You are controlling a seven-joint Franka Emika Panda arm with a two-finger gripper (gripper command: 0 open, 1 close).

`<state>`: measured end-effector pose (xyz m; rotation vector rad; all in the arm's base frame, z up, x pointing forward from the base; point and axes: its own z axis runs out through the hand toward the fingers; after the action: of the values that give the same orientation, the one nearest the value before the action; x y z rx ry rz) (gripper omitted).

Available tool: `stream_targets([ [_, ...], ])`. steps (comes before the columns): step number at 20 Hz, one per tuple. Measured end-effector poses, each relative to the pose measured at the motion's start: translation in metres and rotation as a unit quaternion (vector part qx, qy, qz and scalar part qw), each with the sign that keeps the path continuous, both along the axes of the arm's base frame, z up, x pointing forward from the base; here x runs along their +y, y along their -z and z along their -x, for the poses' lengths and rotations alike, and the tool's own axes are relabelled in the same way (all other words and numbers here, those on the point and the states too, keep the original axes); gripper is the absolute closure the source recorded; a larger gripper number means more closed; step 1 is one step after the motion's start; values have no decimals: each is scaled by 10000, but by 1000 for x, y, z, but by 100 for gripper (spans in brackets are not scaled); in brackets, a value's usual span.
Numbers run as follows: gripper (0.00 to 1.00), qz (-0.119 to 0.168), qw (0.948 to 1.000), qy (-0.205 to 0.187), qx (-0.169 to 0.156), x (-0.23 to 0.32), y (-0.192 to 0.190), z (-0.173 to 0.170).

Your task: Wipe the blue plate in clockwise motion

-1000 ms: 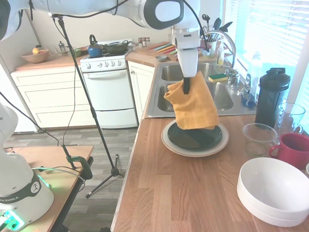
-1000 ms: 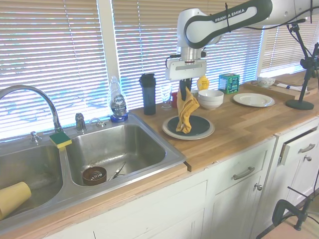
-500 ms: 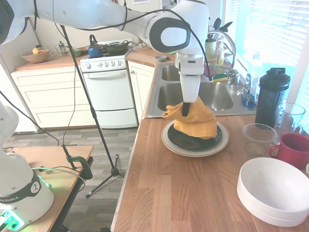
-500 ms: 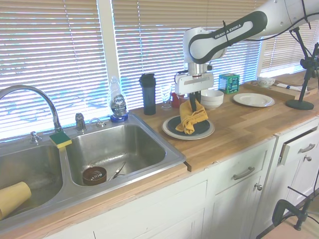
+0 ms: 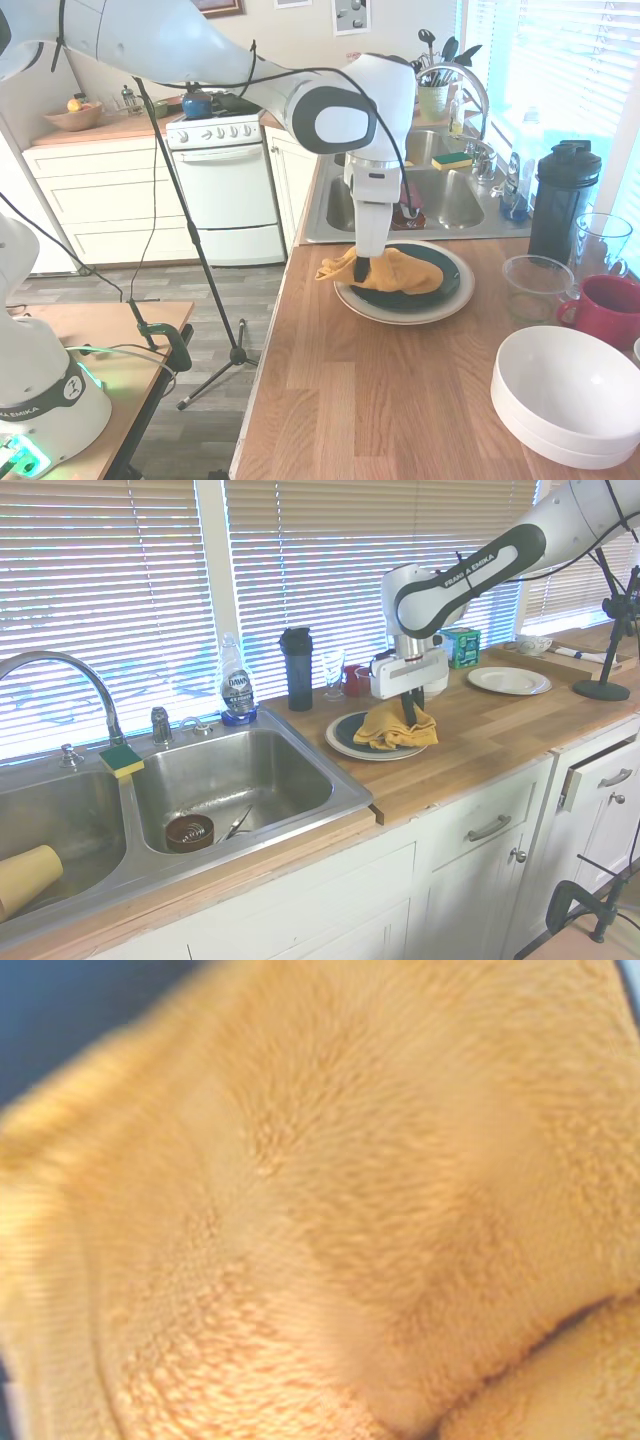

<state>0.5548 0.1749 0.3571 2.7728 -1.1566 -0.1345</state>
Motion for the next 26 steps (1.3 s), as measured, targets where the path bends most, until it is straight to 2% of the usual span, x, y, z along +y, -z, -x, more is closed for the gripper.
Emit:
stream_targets([
  [4,100,-6,9999,-134,-23,8,-5,13],
  [10,100,-63,9986,-502,-140,50,-21,36],
  [13,100,-101,9983,-534,-230,63,-22,39],
  [20,100,-229,9976,-390,-523,76,-32,1],
  [26,100,-193,9979,-44,-622,59,-32,-42],
])
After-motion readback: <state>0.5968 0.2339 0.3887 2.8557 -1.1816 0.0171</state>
